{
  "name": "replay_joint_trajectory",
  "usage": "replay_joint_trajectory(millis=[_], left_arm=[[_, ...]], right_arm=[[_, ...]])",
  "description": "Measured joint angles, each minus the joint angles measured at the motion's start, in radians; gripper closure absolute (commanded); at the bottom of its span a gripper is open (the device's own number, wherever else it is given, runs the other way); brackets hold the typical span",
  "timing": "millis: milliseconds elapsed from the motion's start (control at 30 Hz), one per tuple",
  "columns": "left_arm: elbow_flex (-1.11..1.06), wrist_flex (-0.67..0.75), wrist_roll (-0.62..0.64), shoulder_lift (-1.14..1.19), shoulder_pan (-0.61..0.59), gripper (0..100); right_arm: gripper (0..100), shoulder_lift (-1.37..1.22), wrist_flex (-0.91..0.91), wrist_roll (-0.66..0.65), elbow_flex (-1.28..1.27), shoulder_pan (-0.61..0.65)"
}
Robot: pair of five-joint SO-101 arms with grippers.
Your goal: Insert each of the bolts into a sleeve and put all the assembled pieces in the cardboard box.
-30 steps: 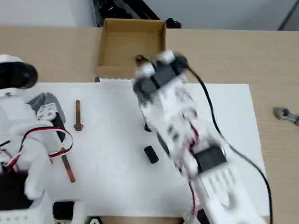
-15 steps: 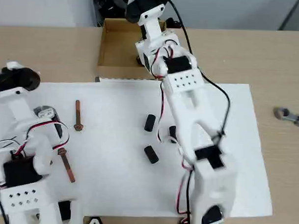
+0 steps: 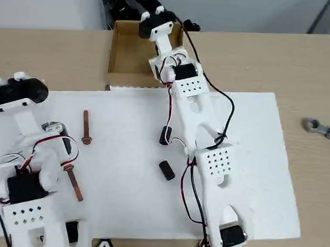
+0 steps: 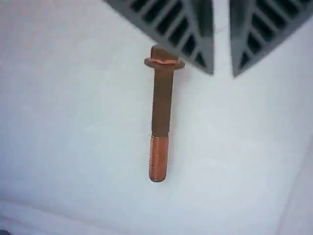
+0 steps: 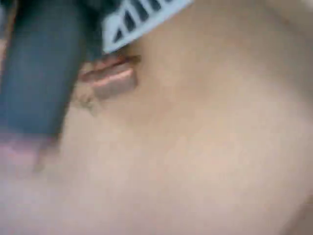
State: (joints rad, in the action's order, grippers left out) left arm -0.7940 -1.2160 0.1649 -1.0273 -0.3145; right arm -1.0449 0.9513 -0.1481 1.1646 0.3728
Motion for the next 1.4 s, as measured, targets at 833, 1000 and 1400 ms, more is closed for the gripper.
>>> replay_joint_trajectory(millis=[833,1000,1400], left_arm=[[0.212,-0.13,0.06,0.476,-0.281,88],[0.433,-0.244,0.12,0.769,-0.284,86],[0.578,-0.35,0.157,1.037,-0.39,86]], right_arm=[[99.6,0.336,0.736,0.021,0.381,0.014],[99.6,0.594,0.736,0.028,0.008,0.006],[99.6,1.149,0.736,0.028,-0.858,-0.155]])
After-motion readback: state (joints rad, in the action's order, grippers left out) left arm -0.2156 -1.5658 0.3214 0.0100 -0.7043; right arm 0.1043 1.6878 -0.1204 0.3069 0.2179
